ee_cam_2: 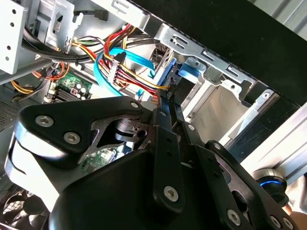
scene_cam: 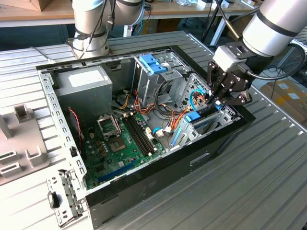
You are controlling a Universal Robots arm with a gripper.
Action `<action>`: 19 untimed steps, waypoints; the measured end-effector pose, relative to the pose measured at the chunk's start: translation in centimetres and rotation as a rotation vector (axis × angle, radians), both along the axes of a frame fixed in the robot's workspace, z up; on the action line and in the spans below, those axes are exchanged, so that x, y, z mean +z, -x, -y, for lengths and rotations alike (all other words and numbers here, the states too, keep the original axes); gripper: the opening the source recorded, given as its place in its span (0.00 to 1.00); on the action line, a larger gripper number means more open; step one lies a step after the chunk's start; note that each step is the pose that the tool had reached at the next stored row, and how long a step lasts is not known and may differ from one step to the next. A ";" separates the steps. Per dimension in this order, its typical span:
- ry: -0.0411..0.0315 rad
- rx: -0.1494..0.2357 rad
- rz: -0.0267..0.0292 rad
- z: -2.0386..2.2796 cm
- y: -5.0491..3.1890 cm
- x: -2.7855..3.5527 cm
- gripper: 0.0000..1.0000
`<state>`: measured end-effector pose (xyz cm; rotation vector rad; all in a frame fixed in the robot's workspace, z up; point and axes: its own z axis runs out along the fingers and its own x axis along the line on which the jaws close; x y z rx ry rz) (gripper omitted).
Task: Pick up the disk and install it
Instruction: 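Insert the first disk wire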
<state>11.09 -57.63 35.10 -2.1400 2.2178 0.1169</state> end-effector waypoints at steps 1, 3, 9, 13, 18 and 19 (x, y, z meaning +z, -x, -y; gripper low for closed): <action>0.0000 0.000 0.0000 0.00 -0.01 -0.03 0.17; 0.0001 0.000 0.0000 0.00 -0.02 -0.09 0.17; 0.0001 0.000 0.0000 0.00 -0.05 -0.27 0.17; -0.0001 0.000 0.0000 0.01 -0.05 -0.40 0.17; 0.0000 0.000 0.0000 0.05 -0.05 -0.50 0.17; 0.0000 0.000 0.0000 0.07 -0.05 -0.56 0.17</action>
